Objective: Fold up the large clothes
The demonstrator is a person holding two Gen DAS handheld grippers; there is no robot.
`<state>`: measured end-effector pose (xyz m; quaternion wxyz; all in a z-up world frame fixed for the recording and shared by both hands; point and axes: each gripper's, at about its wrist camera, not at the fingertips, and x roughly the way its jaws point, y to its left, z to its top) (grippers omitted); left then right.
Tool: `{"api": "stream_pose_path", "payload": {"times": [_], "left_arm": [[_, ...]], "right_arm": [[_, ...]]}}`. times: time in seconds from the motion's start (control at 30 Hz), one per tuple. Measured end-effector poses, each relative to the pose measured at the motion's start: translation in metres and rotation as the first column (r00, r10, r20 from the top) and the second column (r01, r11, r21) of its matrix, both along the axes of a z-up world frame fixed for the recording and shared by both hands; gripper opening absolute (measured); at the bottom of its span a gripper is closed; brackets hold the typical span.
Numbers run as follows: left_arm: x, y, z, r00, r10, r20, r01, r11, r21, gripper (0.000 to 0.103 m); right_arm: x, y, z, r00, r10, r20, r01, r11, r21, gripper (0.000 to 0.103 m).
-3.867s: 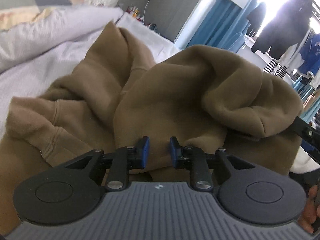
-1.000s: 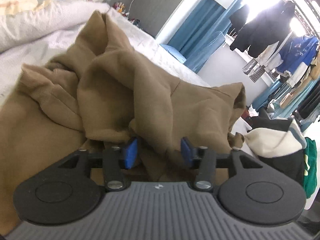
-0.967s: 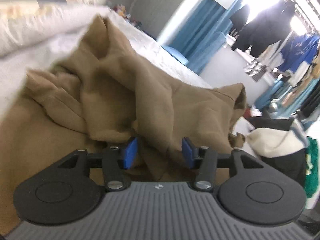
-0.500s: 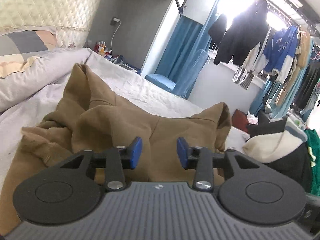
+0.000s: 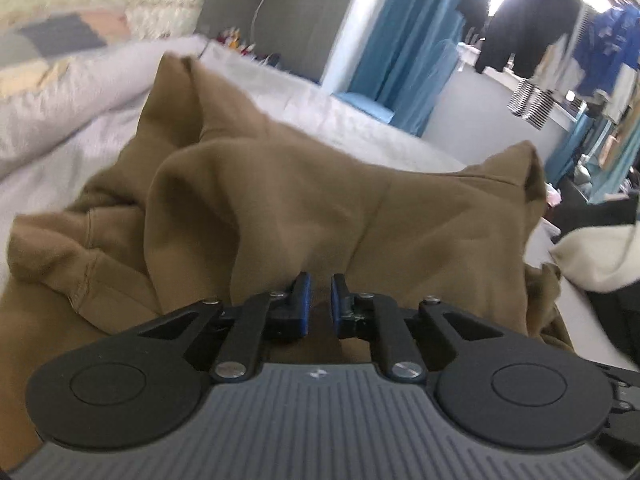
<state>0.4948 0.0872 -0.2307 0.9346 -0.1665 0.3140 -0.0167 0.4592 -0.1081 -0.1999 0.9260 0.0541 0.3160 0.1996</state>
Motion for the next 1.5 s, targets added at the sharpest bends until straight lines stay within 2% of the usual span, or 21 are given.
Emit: {"api": "stream_pose_path", "payload": {"times": [0.23, 0.3, 0.5, 0.57, 0.63, 0.7, 0.77, 0.8, 0.9, 1.07, 1.3, 1.4, 1.5], "left_arm": [[0.027, 0.006, -0.019, 0.999, 0.014, -0.047, -0.013, 1.000, 0.008, 0.010], [0.030, 0.005, -0.018, 0.999, 0.016, -0.052, -0.015, 1.000, 0.018, 0.010], [0.021, 0.008, -0.007, 0.999, 0.017, -0.039, -0.017, 1.000, -0.011, 0.011], [0.014, 0.008, 0.000, 0.999, 0.016, -0.038, -0.017, 0.999, -0.027, 0.012], [0.005, 0.008, 0.005, 1.000, 0.010, -0.028, -0.011, 0.999, -0.031, 0.018], [-0.008, 0.007, 0.011, 1.000, 0.007, -0.016, -0.008, 0.999, -0.039, 0.032], [-0.024, 0.004, 0.018, 1.000, 0.006, -0.001, -0.006, 1.000, -0.025, 0.037], [-0.032, 0.002, 0.022, 1.000, 0.005, 0.005, -0.005, 1.000, -0.014, 0.039], [-0.056, -0.002, 0.032, 1.000, -0.005, 0.012, 0.005, 1.000, 0.013, 0.045], [-0.093, -0.009, 0.044, 0.999, -0.041, 0.013, 0.040, 0.997, 0.060, 0.045], [-0.147, 0.005, 0.050, 1.000, -0.003, -0.003, 0.003, 1.000, 0.030, 0.046], [-0.168, 0.017, 0.052, 0.999, 0.012, -0.030, -0.011, 1.000, 0.009, 0.046], [-0.183, 0.030, 0.054, 0.996, 0.027, -0.080, -0.027, 1.000, -0.009, 0.048]], "right_arm": [[0.028, 0.013, -0.018, 1.000, -0.001, 0.002, 0.001, 1.000, -0.016, 0.026], [0.030, 0.016, -0.019, 1.000, -0.004, 0.014, 0.004, 1.000, -0.023, 0.026], [0.023, 0.012, -0.010, 1.000, -0.007, 0.002, 0.007, 1.000, -0.003, 0.027], [0.016, 0.005, -0.004, 1.000, -0.007, -0.010, 0.007, 0.999, 0.034, 0.030], [0.009, -0.002, 0.004, 1.000, -0.008, -0.017, 0.009, 0.997, 0.077, 0.034], [-0.001, -0.007, 0.013, 1.000, -0.018, -0.010, 0.019, 0.996, 0.089, 0.041], [-0.014, -0.010, 0.021, 0.999, -0.039, 0.013, 0.038, 0.997, 0.071, 0.065], [-0.021, -0.012, 0.025, 0.999, -0.041, 0.021, 0.039, 0.997, 0.067, 0.067], [-0.041, -0.020, 0.032, 0.999, -0.044, 0.015, 0.043, 0.996, 0.073, 0.066], [-0.069, -0.030, 0.047, 0.999, -0.054, -0.002, 0.054, 0.997, 0.056, 0.066], [-0.095, -0.060, 0.060, 0.992, -0.037, -0.119, 0.043, 0.998, 0.046, 0.065], [-0.099, -0.083, 0.056, 0.975, -0.043, -0.220, 0.051, 0.998, 0.033, 0.065], [-0.104, -0.116, 0.049, 0.949, -0.085, -0.303, 0.102, 0.994, 0.043, 0.065]]}}
